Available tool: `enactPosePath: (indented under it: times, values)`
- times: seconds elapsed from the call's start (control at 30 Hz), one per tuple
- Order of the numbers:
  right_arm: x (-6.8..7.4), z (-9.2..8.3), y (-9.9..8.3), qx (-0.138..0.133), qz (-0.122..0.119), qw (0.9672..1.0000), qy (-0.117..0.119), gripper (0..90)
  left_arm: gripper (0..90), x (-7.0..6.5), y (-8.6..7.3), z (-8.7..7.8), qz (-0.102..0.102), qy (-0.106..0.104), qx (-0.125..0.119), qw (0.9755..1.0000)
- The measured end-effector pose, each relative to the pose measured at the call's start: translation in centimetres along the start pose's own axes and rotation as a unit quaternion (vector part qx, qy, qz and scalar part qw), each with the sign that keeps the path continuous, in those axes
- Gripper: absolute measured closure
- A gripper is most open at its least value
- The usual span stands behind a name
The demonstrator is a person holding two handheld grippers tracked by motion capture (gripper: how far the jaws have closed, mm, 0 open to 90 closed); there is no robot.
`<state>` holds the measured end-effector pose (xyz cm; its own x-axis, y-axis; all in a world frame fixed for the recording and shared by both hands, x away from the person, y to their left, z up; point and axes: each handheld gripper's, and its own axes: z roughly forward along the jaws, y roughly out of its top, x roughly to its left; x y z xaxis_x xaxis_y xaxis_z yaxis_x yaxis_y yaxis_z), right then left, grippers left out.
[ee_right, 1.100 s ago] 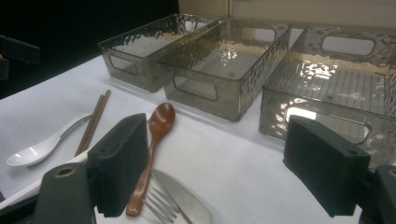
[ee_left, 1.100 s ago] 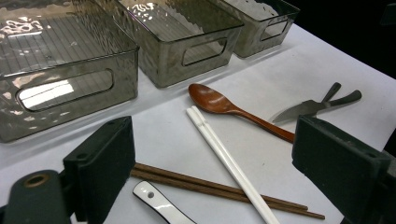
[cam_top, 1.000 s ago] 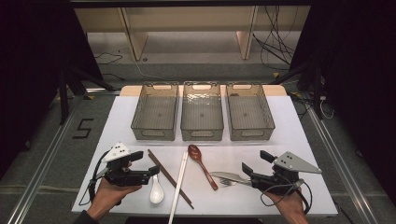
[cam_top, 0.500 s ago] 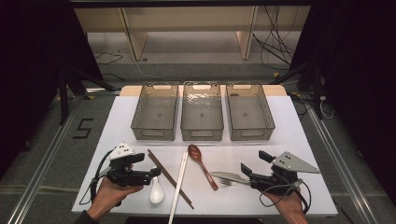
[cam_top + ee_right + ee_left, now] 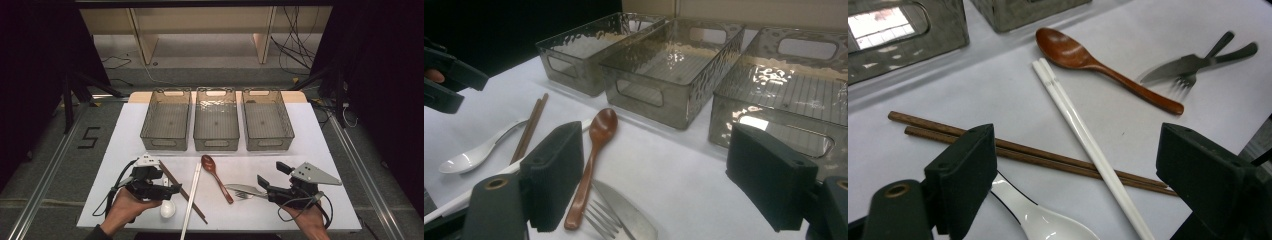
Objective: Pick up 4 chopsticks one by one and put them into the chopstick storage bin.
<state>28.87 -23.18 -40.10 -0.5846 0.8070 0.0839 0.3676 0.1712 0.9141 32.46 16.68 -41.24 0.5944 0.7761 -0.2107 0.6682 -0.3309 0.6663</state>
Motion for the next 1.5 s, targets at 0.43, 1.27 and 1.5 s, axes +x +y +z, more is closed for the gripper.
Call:
enactPosePath:
  times: [0.43,1.27,1.5]
  values:
    - [0.1,0.1,0.0,0.005,0.0,1.0,0.001,24.0,18.5,-0.7,0.7,1.4,0.01,-0.007,0.064,0.9979]
    - [0.1,0.4,-0.1,0.012,-0.004,0.9999,0.006,24.7,37.1,-2.3,0.4,5.8,0.049,0.01,0.175,0.9833]
    - [0.1,0.4,-0.1,0.012,-0.003,0.9999,0.006,24.8,43.3,-2.2,0.2,6.4,0.044,0.006,0.184,0.982]
